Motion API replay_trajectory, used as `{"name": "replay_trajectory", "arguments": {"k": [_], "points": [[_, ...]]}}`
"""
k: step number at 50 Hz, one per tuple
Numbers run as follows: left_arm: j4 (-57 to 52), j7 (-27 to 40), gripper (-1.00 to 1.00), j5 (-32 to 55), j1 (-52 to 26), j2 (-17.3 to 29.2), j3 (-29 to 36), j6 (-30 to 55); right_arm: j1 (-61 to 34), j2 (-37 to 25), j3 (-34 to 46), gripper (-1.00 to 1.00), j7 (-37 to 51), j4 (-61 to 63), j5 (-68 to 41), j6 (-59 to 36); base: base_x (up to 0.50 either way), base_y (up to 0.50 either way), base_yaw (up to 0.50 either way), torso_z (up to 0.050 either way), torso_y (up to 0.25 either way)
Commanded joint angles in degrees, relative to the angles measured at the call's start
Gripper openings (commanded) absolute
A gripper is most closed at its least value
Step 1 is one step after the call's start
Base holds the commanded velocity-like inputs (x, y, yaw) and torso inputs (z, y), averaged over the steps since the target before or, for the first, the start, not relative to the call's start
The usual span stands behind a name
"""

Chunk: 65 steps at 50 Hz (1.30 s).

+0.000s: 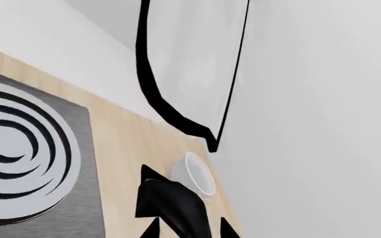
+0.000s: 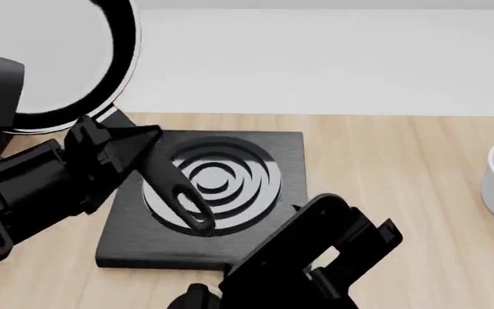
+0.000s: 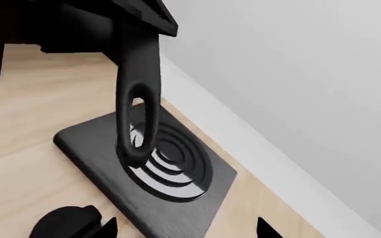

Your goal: Put the frying pan on the cabinet shelf.

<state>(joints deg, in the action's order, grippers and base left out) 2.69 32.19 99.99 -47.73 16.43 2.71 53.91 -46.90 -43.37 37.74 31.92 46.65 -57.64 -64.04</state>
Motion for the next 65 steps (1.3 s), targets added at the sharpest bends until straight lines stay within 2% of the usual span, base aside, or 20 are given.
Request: {"name": "replay_trajectory", "arguments": {"k": [1,10,17,25,34,37,48,52,57,65], "points": [[8.09,-0.30,-1.00,3.02,-5.40,3.25,-3.79,-3.28,2.29,-1.00,-1.58,1.00,2.50,1.30,-1.15,0.71,0.00,0.00,0.00,0.000,0.000],[8.70,2.60,-1.00,7.09,-3.31,7.24,-7.28,-3.48,3.57,-1.11,-2.02,1.00,3.79,1.66,-2.05,1.18,0.00,0.00,0.00,0.000,0.002],[10.94,6.49,-1.00,15.01,-4.11,9.69,-10.36,-2.98,3.74,-0.24,-1.04,1.00,4.04,1.59,-1.50,1.31,0.00,0.00,0.00,0.001,0.001],[12.07,7.26,-1.00,18.66,-5.65,14.20,-9.65,1.44,4.62,0.26,0.17,1.00,3.65,1.26,-0.08,2.29,0.00,0.00,0.00,0.000,0.002],[18.26,8.22,-1.00,22.62,-7.93,22.11,-6.12,9.97,4.84,0.22,0.54,1.00,3.67,0.96,0.20,2.54,0.00,0.00,0.00,0.001,0.002],[21.42,9.10,-1.00,24.17,-9.21,23.22,-5.55,10.34,4.90,0.77,1.44,1.00,3.19,0.30,1.31,2.93,0.00,0.00,0.00,0.000,0.000],[37.79,1.07,-1.00,16.54,-18.46,22.80,-4.05,5.27,4.65,3.26,3.98,1.00,2.76,-0.99,3.02,3.04,0.00,0.00,0.00,0.000,0.002],[45.39,-4.44,-1.00,11.83,-22.16,23.03,-1.10,4.96,4.73,3.33,4.17,1.00,2.95,-0.96,2.92,2.91,0.00,0.00,0.00,0.000,0.003],[49.81,-6.44,-1.00,9.07,-23.97,22.43,1.03,4.28,4.81,3.76,4.99,1.00,2.80,-1.52,3.54,2.95,0.00,0.00,0.00,0.002,0.000],[60.52,-15.23,-1.00,2.00,-31.23,20.95,7.43,5.47,4.04,4.93,5.97,1.00,2.65,-2.23,3.81,2.45,0.00,0.00,0.00,0.000,0.003]]}}
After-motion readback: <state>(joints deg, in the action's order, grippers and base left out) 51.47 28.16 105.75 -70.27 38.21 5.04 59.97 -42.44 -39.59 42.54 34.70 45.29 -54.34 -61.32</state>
